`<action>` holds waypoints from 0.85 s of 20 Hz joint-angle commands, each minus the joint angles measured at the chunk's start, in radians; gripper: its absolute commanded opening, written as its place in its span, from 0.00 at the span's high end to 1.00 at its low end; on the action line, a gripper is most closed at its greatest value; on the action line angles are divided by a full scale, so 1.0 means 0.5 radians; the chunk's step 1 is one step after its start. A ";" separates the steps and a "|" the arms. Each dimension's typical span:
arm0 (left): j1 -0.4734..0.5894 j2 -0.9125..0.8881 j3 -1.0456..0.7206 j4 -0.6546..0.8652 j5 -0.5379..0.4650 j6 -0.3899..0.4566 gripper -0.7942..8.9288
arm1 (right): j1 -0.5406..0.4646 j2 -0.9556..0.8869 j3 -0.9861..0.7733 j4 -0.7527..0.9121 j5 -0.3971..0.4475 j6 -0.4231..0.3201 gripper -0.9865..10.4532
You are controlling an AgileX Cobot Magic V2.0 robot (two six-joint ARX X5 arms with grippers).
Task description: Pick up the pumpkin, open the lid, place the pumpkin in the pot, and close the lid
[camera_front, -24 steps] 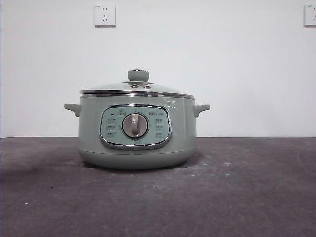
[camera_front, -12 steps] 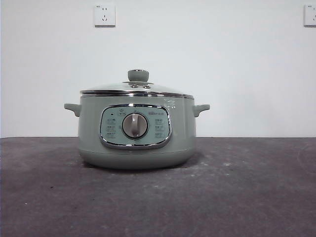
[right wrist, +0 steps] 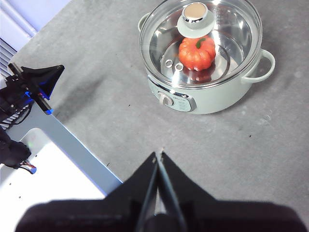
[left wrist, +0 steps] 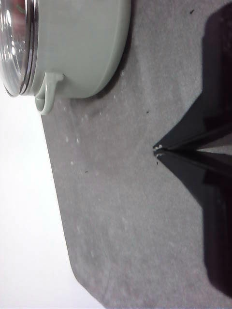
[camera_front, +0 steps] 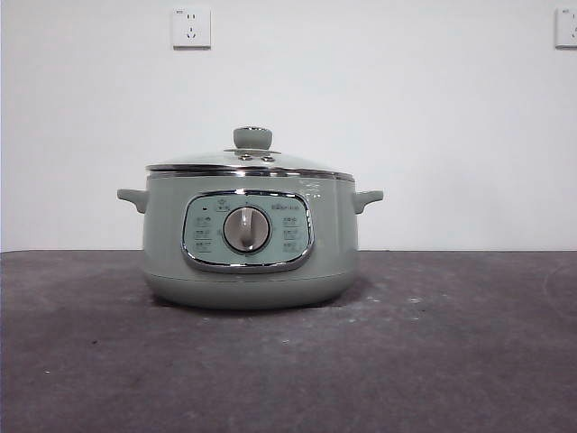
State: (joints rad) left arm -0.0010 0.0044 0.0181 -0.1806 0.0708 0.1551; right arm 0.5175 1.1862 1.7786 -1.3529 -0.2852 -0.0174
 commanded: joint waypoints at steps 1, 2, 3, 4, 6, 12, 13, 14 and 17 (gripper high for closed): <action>0.005 -0.003 -0.031 0.002 0.015 -0.027 0.92 | 0.001 -0.005 0.002 -0.021 0.005 0.017 0.91; 0.005 -0.003 -0.031 0.002 0.016 -0.027 0.92 | 0.001 -0.005 0.002 -0.021 0.005 0.017 0.91; 0.005 -0.003 -0.031 0.002 0.016 -0.027 0.92 | 0.001 -0.005 0.002 -0.021 0.005 0.017 0.91; 0.005 -0.003 -0.031 0.002 0.016 -0.027 0.92 | 0.001 -0.005 0.002 -0.021 0.005 0.017 0.91; 0.005 -0.003 -0.031 0.002 0.016 -0.027 0.92 | 0.001 -0.005 0.002 -0.021 0.005 0.017 0.91; 0.005 -0.003 -0.031 0.002 0.016 -0.027 0.92 | 0.001 -0.005 0.002 -0.021 0.006 0.016 0.91; 0.005 -0.003 -0.031 0.002 0.016 -0.027 0.92 | 0.001 -0.005 0.002 -0.022 0.005 0.017 0.91; 0.005 -0.003 -0.031 0.002 0.016 -0.027 0.92 | -0.005 -0.005 0.002 -0.018 0.009 -0.002 0.91; 0.005 -0.003 -0.031 0.002 0.016 -0.027 0.92 | -0.163 -0.108 -0.004 0.095 0.057 -0.097 0.91</action>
State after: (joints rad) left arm -0.0010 0.0044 0.0181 -0.1806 0.0715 0.1516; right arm 0.4389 1.1496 1.7752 -1.3174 -0.2615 -0.0483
